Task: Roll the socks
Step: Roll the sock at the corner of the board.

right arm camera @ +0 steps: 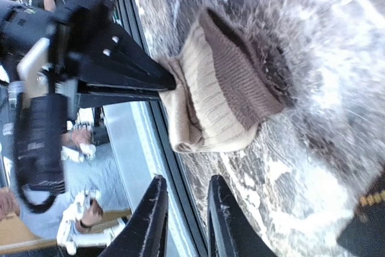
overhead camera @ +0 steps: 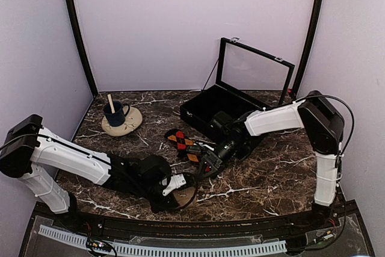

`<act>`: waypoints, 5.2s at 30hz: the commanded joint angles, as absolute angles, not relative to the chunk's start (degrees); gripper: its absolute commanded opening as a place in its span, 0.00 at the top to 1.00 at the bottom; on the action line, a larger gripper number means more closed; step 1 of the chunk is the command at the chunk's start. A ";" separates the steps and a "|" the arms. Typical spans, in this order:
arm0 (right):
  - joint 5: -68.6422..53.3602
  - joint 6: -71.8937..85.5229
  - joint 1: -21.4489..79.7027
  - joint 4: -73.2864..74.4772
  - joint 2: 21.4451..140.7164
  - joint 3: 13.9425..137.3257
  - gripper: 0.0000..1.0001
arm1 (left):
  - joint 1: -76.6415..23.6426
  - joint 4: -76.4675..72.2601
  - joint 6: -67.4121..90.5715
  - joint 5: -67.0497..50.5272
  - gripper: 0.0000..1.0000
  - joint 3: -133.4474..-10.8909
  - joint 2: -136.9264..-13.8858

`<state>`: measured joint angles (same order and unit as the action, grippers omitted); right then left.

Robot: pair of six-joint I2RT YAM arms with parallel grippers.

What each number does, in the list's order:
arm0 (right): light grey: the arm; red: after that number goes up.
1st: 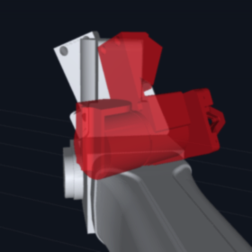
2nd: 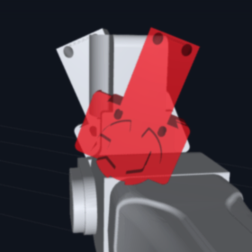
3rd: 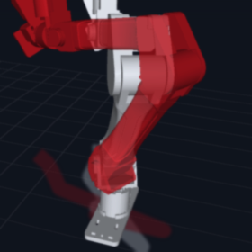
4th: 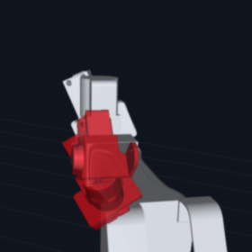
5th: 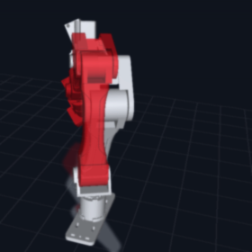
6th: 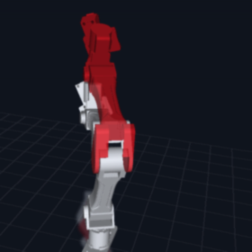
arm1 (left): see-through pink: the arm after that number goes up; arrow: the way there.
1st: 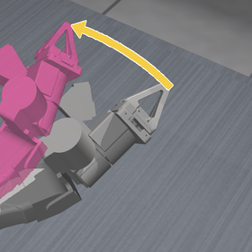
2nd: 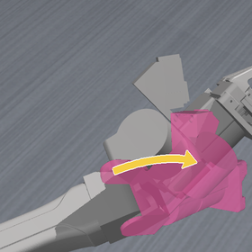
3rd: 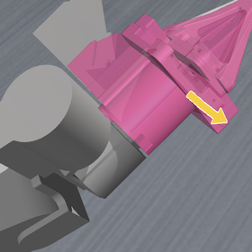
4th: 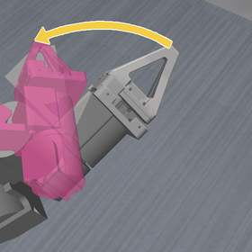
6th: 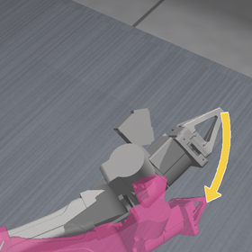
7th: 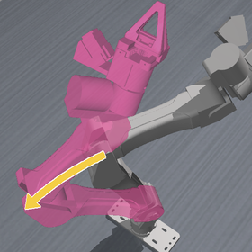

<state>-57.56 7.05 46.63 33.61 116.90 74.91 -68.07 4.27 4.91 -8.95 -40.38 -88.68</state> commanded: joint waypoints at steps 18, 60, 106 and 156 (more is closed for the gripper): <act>-19.52 19.54 47.85 7.60 83.76 47.24 0.78 | -59.97 18.77 -1.16 -30.70 1.00 -52.66 -98.66; 16.18 -6.43 84.29 14.65 99.62 60.10 0.53 | -49.75 33.98 -12.96 -51.08 1.00 -63.23 -112.07; -1.71 -7.28 75.79 19.09 105.93 61.60 1.00 | -45.87 28.88 -5.99 -51.08 0.86 -63.59 -112.85; -41.63 5.33 58.86 17.76 111.70 56.89 1.00 | -62.14 -14.79 -4.62 -7.58 0.70 -30.36 -78.04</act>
